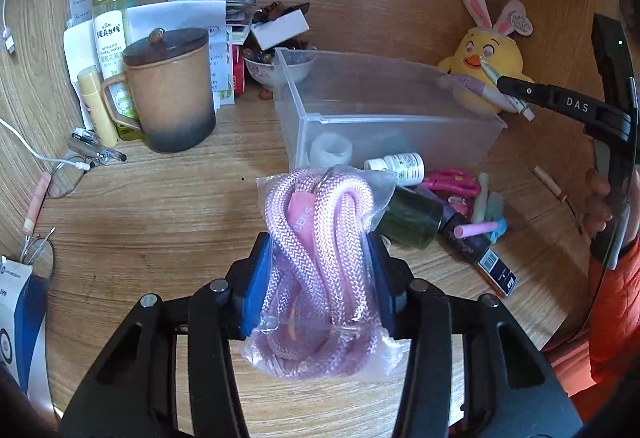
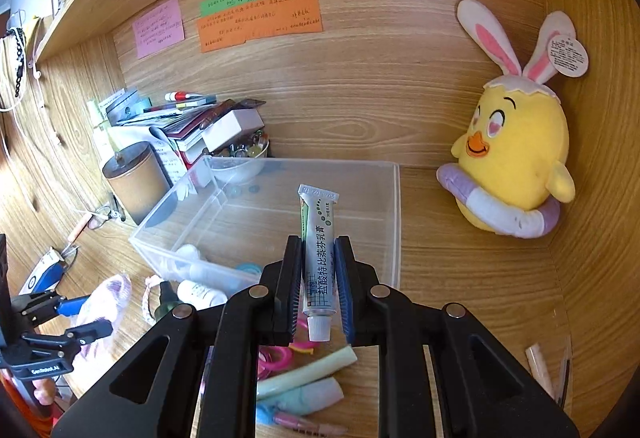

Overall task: Organize objects
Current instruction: 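Lift the bagged rope and tube into the clear box and release both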

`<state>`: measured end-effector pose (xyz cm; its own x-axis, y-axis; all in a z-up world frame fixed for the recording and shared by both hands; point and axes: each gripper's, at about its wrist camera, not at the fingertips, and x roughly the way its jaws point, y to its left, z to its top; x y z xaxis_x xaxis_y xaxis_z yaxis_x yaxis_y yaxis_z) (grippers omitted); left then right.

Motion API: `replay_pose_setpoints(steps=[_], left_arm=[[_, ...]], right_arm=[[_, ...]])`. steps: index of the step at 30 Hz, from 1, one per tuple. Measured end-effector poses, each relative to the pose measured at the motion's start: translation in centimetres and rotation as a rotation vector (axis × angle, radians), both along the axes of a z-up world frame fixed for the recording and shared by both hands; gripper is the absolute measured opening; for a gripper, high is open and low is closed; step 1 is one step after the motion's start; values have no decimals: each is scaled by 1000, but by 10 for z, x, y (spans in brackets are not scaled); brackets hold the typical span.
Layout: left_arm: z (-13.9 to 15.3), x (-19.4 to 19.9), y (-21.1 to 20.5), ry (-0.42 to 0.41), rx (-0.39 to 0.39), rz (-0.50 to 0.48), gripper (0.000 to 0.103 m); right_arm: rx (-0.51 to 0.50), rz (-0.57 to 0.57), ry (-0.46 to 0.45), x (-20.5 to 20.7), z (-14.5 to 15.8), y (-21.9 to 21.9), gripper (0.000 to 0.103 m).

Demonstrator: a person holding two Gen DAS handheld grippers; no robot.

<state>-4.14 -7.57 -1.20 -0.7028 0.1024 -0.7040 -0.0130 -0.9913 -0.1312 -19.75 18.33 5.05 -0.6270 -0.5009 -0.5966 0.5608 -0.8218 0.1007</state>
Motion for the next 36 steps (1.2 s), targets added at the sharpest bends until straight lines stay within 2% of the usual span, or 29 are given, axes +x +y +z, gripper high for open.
replay_pose_setpoints(steps=[7,13,18,28,29,32,36], left_arm=[[36,-24,-5,93,-16,14,46],[51,-60,5,104,-45,-22,46],[49,-91,13,57,-37,-63,46],[45,-142,28,-18,-78,-110,46],[42,-145,30,-28,-79,-117,44],[34,-155,37,-65,-70,-153,30],[29,-157,45,-74,-89,-172,30]], right_arm=[[46,21,-25,-20,-6,-17,15],[94,40,-61,-34,-19,-32,15],[126,58,-93,-42,-27,-42,15],[195,88,-140,-55,-43,-58,15],[198,91,-144,-55,-45,-59,15],[209,95,-153,-57,-48,-63,15],[219,106,-162,-58,-50,-66,15]])
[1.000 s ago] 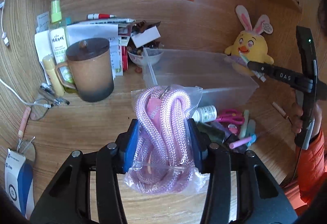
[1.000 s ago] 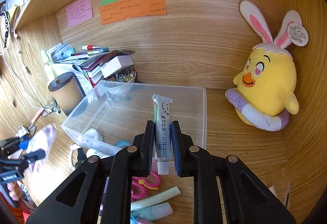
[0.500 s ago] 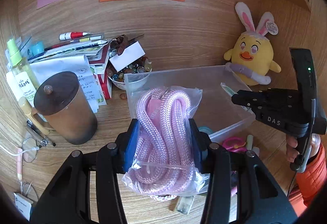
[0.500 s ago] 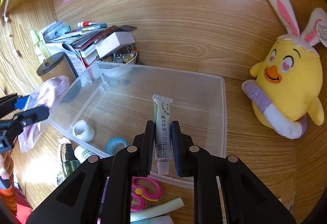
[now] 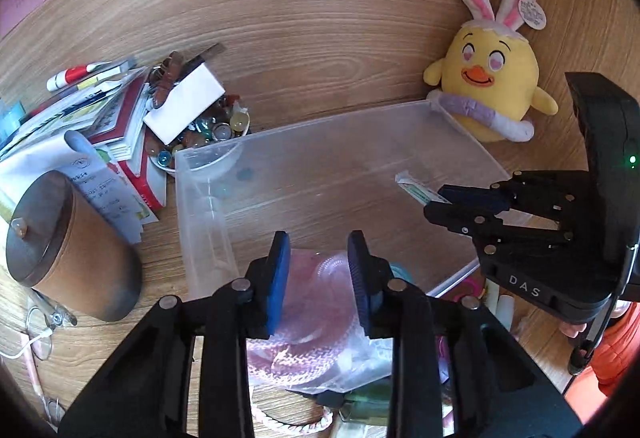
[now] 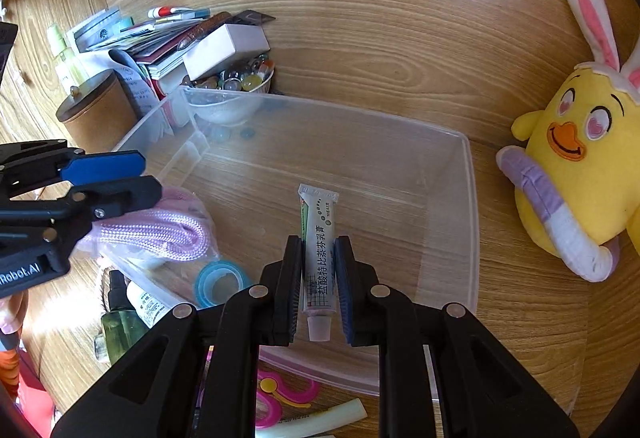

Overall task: Organize objects
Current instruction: 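Lift the bagged rope and tube into the clear box and release both, then grasp the pink-handled toothbrush with the right gripper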

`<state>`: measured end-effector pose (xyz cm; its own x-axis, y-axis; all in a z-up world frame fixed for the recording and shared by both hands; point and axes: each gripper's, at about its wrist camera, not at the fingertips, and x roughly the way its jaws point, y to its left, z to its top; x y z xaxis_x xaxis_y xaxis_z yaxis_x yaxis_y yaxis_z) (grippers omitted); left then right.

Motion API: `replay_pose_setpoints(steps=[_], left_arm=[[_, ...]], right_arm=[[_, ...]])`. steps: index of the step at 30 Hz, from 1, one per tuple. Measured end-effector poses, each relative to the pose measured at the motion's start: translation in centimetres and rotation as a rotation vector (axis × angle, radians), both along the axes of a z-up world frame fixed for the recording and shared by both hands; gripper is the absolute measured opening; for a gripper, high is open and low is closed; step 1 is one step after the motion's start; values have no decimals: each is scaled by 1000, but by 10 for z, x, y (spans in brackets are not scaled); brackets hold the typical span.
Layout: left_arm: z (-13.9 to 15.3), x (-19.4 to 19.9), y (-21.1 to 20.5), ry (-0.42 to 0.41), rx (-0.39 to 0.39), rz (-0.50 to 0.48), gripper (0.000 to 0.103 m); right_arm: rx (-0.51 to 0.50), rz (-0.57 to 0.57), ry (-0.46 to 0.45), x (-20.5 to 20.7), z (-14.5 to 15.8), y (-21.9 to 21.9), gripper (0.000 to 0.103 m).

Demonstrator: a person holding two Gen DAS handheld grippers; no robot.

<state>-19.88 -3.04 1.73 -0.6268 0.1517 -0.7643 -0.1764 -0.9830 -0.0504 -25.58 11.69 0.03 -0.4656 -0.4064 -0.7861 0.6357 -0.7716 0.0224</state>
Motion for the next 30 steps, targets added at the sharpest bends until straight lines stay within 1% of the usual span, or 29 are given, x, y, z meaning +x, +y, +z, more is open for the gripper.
replay_pose_setpoints(steps=[7,8,9,10,12,13,14,16,18,20,21,24,26,30], left_arm=[[11,11,-5,27,25,-5,30],[14,12,-5,33,27,-3,34],[17,15,-6,40,30,1,40],[19,18,-7,49,31,7,43],[24,25,-8,69,27,20,57],[26,30,-9,79,21,27,60],[28,34,-9,87,13,54,65],[31,44,-9,102,-2,59,70],[31,55,-8,115,-16,65,82],[29,66,-8,118,-25,65,87],[26,71,-8,112,-29,65,89],[16,82,-10,88,-42,71,90],[7,90,-12,65,-47,79,90],[-13,106,-18,19,-33,103,90]], right_arm=[[-2,17,-18,2,1,1,15],[-2,18,-17,3,1,1,15],[-2,18,-13,5,2,2,16],[-2,16,-7,7,4,3,17],[-6,15,6,11,7,5,21],[-10,15,14,14,9,7,22],[-13,15,24,18,11,9,24],[-23,13,46,25,16,14,29],[-33,12,66,34,22,20,35],[-47,8,87,43,27,28,43],[-54,7,96,49,28,33,47],[-75,5,101,63,30,48,53],[-87,5,87,73,27,58,54],[-87,3,65,94,16,75,55]])
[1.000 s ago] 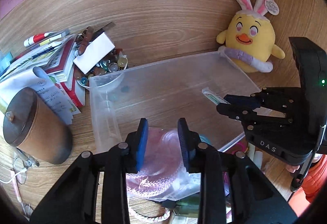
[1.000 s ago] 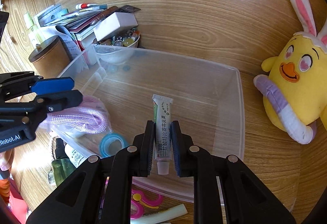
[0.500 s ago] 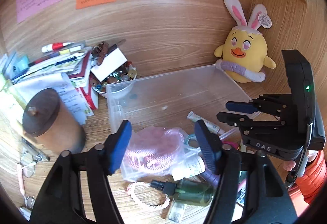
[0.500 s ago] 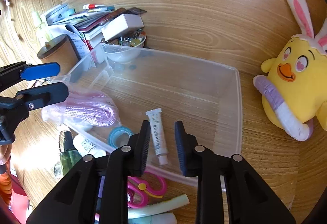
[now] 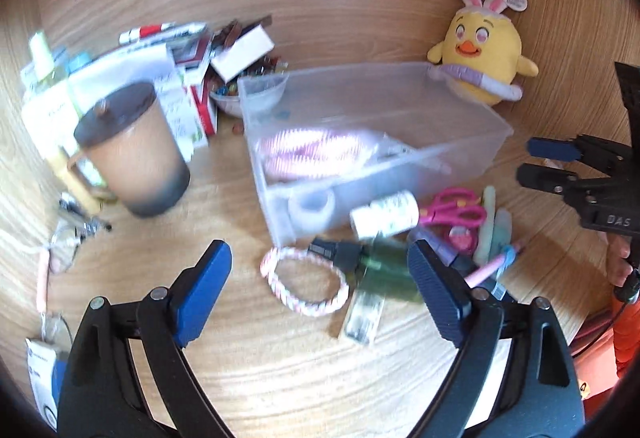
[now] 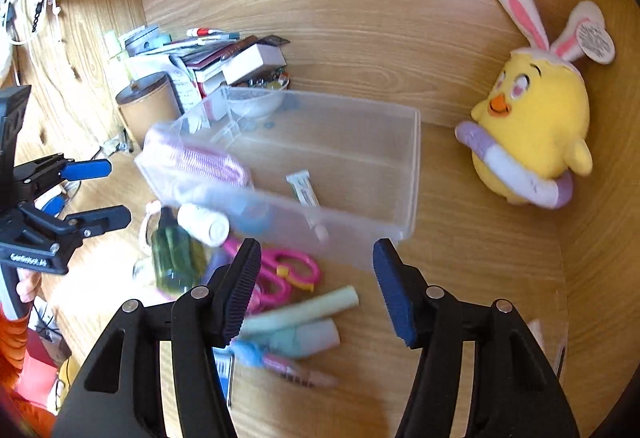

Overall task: Organize objects
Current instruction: 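Grasp the pink-handled toothbrush with the right gripper, then grasp the small glass jar with the left gripper while the right lifts the toothbrush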

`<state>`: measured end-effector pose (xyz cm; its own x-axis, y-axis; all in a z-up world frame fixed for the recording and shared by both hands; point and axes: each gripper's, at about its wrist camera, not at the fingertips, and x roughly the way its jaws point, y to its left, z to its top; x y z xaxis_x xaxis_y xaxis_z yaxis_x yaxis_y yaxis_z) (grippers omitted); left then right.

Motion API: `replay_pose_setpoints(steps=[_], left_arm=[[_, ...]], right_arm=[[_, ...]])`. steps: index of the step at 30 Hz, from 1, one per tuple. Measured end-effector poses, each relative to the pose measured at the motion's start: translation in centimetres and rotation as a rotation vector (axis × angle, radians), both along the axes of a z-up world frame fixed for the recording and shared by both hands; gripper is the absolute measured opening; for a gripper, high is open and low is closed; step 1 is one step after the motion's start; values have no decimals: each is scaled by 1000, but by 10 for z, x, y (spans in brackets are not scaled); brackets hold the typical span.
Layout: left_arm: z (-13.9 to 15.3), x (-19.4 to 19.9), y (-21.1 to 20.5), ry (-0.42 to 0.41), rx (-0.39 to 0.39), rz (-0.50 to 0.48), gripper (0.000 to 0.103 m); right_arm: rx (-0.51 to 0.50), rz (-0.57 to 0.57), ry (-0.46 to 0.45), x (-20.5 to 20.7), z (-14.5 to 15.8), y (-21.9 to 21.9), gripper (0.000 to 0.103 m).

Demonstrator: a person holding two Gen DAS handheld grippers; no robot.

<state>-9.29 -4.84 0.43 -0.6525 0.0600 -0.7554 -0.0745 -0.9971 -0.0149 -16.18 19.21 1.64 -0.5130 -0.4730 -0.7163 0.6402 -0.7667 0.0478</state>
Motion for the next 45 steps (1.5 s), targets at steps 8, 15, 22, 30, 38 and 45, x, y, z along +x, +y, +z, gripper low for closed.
replay_pose_setpoints(steps=[8,15,22,30,38,45], left_arm=[[-39,20,2,-95,45,-3,90],[-55,17,12,-140,39,-29,65],[-53,21,22,-117,22,-39,36],[-53,47,32,-103,2,-70,23],[-54,38,37,-97,-27,-70,26],[-56,32,38,-68,-19,-45,33]], right_arm=[[46,79,-18,33,-35,1,55],[86,167,-22,45,-47,-15,52],[110,186,-22,52,-47,-19,27],[69,142,-66,52,-44,-7,10],[57,155,-103,58,-44,-7,11],[79,163,-130,64,-52,-7,15]])
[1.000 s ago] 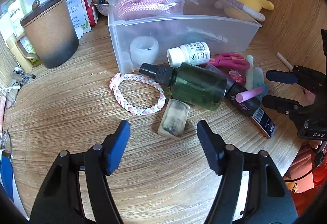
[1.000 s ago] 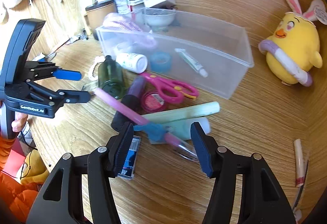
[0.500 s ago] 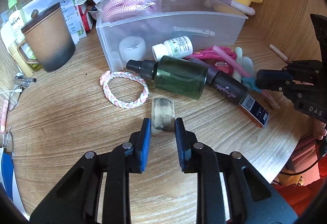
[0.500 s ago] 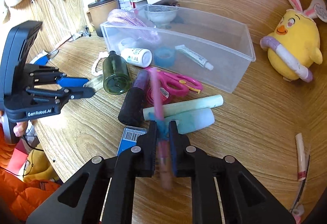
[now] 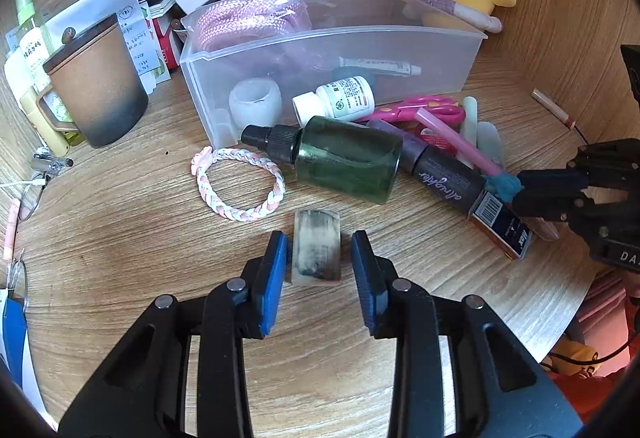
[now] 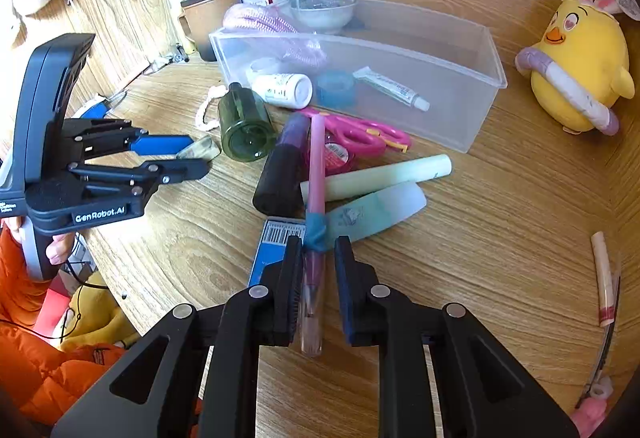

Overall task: Organize objects
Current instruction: 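Grasp the small glass jar with the left gripper while the right lifts the toothbrush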

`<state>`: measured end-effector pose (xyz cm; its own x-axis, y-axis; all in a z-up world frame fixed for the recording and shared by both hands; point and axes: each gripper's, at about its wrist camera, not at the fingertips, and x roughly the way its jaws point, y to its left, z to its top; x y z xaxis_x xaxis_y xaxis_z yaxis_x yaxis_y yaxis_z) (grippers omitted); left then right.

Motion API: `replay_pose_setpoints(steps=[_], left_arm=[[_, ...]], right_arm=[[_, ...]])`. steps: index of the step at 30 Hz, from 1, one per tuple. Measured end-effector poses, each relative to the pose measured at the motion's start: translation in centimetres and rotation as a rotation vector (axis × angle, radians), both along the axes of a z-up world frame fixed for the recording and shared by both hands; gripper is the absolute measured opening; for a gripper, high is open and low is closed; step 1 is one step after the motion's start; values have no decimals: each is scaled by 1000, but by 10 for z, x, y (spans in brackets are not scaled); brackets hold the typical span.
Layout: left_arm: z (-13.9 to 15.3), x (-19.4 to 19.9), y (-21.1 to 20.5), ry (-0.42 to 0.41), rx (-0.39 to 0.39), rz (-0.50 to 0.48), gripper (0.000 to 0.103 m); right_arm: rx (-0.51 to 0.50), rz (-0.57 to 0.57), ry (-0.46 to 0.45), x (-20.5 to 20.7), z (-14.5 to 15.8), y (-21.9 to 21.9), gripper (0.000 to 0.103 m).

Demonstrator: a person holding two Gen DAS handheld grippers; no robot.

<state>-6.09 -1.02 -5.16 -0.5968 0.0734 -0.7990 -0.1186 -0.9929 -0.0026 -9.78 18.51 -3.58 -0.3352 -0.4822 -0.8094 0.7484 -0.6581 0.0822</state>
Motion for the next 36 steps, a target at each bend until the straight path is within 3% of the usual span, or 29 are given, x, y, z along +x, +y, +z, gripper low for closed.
replay_pose_setpoints(steps=[4,15,26,36], left_arm=[[0,1,-1,18,-6,13,23],[13,15,-9,53,43,52,23],[64,22,-14,196,83,61,23],[98,-7,-5,282,88,44,23]], right_arm=[[-16,-13,-10,-1,-3,0,15],[-68,-68,18,3,8,9,12],[-182,-136,91,-3,51,34,12],[-265,-189,187,-31,93,32,12]])
